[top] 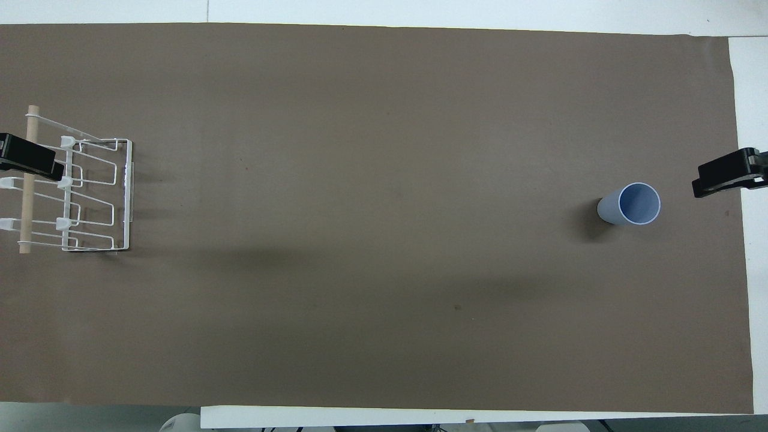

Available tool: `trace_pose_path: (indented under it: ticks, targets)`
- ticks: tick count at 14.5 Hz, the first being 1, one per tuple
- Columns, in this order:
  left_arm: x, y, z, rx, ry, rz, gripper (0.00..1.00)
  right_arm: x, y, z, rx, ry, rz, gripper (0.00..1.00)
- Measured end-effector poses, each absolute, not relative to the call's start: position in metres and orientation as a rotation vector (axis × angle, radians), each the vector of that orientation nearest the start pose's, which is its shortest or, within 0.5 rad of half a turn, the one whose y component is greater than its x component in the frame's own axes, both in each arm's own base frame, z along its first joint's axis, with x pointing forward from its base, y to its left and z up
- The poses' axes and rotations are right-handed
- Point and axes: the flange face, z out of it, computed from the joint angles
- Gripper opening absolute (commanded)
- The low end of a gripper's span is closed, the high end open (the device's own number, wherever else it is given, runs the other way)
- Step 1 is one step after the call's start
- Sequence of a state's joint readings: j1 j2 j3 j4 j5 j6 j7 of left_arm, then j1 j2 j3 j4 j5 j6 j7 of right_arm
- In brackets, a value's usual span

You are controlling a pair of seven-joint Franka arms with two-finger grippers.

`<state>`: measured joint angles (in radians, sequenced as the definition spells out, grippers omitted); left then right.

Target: Hang cup on cup holder

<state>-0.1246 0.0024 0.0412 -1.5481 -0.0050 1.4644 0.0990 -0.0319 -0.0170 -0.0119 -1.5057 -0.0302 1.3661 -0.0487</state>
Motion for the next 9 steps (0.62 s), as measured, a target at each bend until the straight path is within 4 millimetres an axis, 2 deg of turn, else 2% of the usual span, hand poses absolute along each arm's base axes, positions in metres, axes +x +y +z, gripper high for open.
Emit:
trace_pose_path:
  ticks: [6, 9]
  targets:
    - [0.5420, -0.0459, 0.6249, -3.131, 0.287, 0.135, 1.00, 0.5266, -0.0265, 0.6455, -3.159, -0.002, 0.203, 1.00]
    - [0.5420, -0.0459, 0.6249, -3.131, 0.287, 0.135, 1.00, 0.5292, -0.0271, 0.6372, -3.157, -0.047, 0.196, 1.00]
